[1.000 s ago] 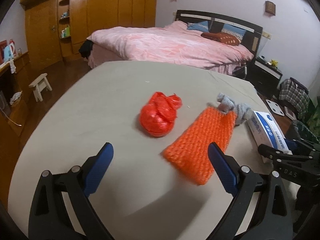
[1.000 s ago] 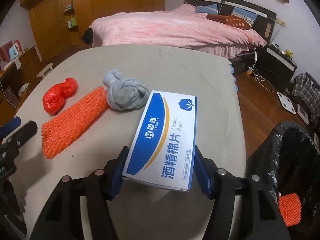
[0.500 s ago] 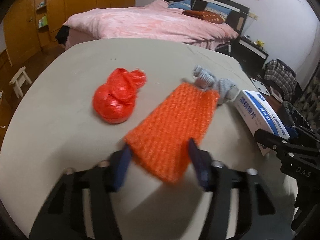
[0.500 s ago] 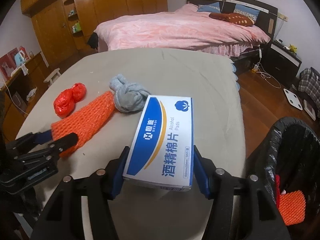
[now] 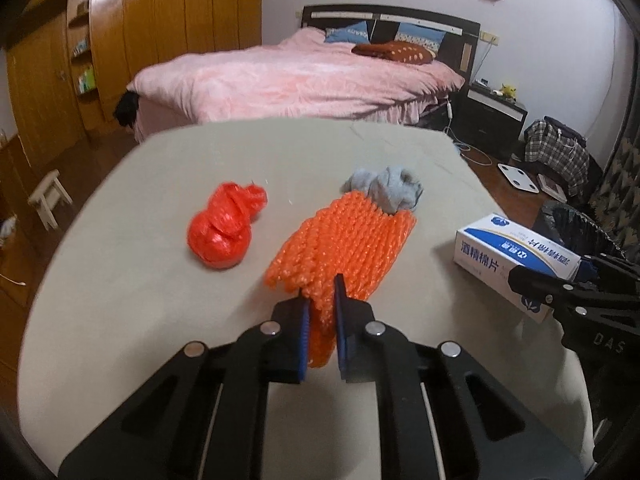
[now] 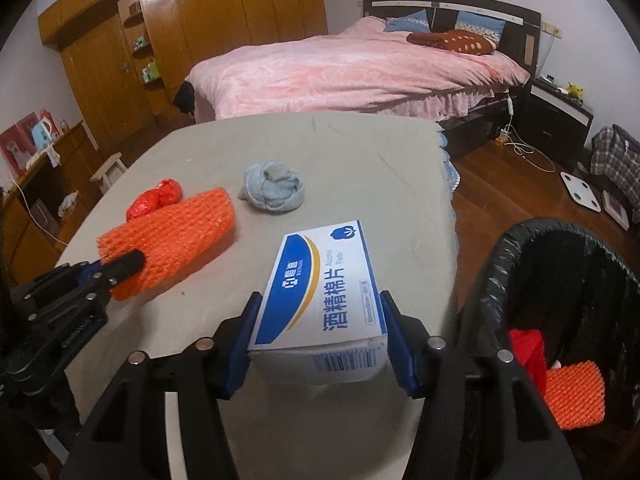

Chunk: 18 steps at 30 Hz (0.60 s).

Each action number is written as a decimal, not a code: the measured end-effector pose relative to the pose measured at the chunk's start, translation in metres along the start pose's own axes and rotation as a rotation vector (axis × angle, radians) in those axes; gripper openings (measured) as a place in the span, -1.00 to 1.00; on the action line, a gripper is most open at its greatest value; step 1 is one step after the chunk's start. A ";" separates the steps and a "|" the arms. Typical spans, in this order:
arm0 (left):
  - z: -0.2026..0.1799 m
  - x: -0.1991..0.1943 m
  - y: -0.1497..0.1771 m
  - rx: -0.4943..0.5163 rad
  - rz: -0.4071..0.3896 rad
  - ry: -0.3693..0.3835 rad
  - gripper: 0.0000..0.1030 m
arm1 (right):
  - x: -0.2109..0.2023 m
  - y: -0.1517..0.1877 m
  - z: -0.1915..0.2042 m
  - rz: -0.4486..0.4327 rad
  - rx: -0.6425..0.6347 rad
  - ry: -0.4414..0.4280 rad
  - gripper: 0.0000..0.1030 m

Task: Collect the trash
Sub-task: 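Grasp the orange mesh pad with the left gripper and lift it, then carry the box and orange pad over the bin and open both grippers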

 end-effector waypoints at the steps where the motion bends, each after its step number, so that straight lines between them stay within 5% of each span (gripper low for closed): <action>1: 0.000 -0.004 -0.001 -0.004 -0.005 -0.002 -0.81 | -0.003 -0.001 -0.001 -0.005 0.003 -0.004 0.10; 18: -0.034 -0.076 -0.031 -0.030 -0.118 0.032 -0.82 | -0.091 -0.018 -0.030 -0.150 0.025 0.033 0.10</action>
Point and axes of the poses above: each gripper's, at about its wrist camera, not at the fingertips, and x roughly the way its jaws point, z to its left, y to its underside, the point moved 4 cm from there along x, roughly the way its jaws point, and after that the axes turned 2 degrees about -x, right-handed, at the moved point
